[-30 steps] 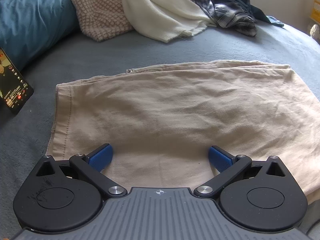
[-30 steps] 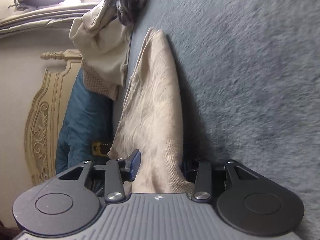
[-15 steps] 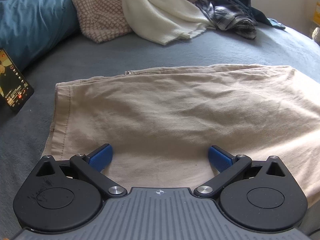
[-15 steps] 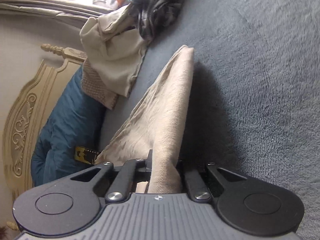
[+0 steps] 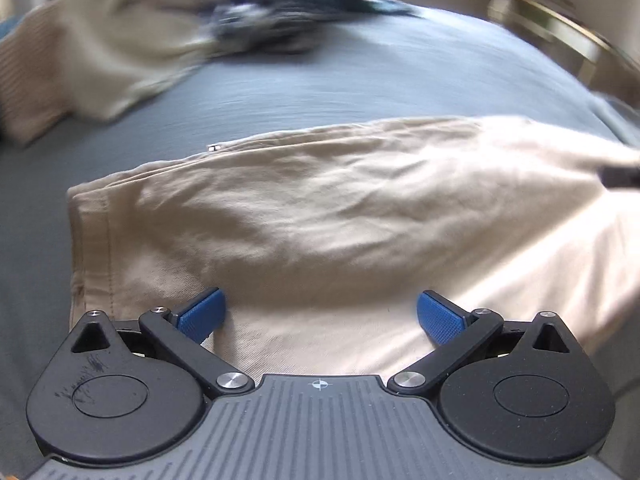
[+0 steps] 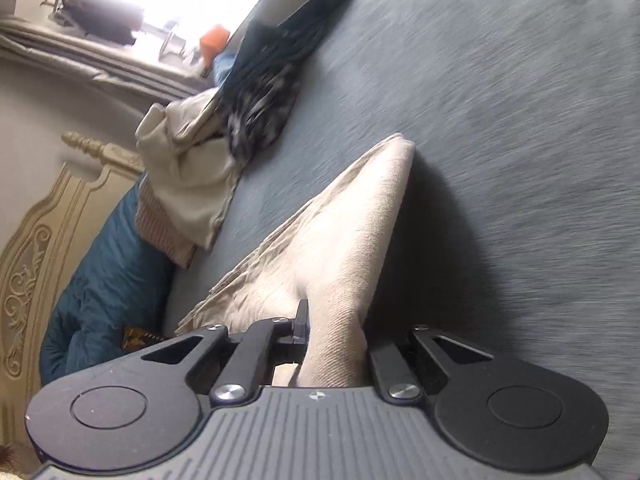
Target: Fold clothes
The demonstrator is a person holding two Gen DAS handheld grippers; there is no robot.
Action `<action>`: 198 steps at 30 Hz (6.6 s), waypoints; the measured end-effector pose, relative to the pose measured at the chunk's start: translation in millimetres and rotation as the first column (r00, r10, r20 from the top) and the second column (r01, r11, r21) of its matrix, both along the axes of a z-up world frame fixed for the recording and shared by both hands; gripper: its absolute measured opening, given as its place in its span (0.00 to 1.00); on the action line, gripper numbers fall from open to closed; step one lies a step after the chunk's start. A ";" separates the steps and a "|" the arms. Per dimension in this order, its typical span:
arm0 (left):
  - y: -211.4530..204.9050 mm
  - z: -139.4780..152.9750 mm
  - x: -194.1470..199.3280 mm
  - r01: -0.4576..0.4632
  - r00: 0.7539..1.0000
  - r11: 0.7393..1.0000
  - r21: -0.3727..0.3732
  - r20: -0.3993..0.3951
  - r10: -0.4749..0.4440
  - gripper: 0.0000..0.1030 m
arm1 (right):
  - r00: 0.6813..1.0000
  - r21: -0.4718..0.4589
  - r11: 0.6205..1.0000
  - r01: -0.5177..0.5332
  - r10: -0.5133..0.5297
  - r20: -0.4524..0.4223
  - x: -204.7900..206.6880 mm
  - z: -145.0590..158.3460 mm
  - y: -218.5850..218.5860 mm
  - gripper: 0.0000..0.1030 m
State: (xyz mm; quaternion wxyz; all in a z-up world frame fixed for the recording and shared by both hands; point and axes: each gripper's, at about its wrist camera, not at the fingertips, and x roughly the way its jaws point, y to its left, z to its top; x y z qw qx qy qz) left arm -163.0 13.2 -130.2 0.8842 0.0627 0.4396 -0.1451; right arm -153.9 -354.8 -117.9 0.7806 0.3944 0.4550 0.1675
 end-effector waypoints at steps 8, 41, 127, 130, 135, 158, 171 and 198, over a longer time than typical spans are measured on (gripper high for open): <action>6.5 17.0 -5.3 0.061 0.997 0.997 0.036 0.037 -0.062 1.00 | 0.990 0.062 0.997 0.053 -0.044 -0.131 -21.9 -47.9 -48.1 0.21; -21.9 8.8 20.9 0.259 0.951 0.966 -0.024 0.181 -0.250 0.99 | 0.981 -0.168 0.986 0.007 0.026 0.194 32.7 75.9 11.0 0.07; 113.7 15.6 -63.7 -0.039 0.993 0.948 -0.317 0.097 0.073 0.98 | 0.963 -0.302 0.914 -0.269 0.253 -0.092 83.5 66.0 295.4 0.14; 125.0 13.3 -59.8 -0.084 0.992 0.919 -0.386 0.052 0.113 0.98 | 0.966 -0.265 0.930 -0.253 0.230 -0.115 88.0 56.7 311.5 0.19; 143.3 10.8 -56.0 -0.133 0.988 0.874 -0.468 0.003 0.151 0.98 | 0.947 -0.171 0.934 -0.315 0.320 0.003 84.0 85.4 327.1 0.35; 176.1 9.8 -23.8 -0.329 0.942 0.701 -0.632 -0.170 0.289 0.97 | 0.773 -0.582 0.778 -0.236 0.514 0.373 -61.6 136.3 210.9 0.88; 144.0 26.2 24.4 -0.309 0.951 0.717 -0.625 -0.206 0.230 0.97 | 0.657 -0.799 0.556 -0.228 0.694 0.296 -82.9 81.5 265.8 0.27; 111.0 18.1 61.6 -0.328 0.926 0.784 -0.527 -0.342 0.158 0.58 | 0.681 -0.746 0.632 -0.211 0.642 0.351 -96.4 83.1 250.7 0.21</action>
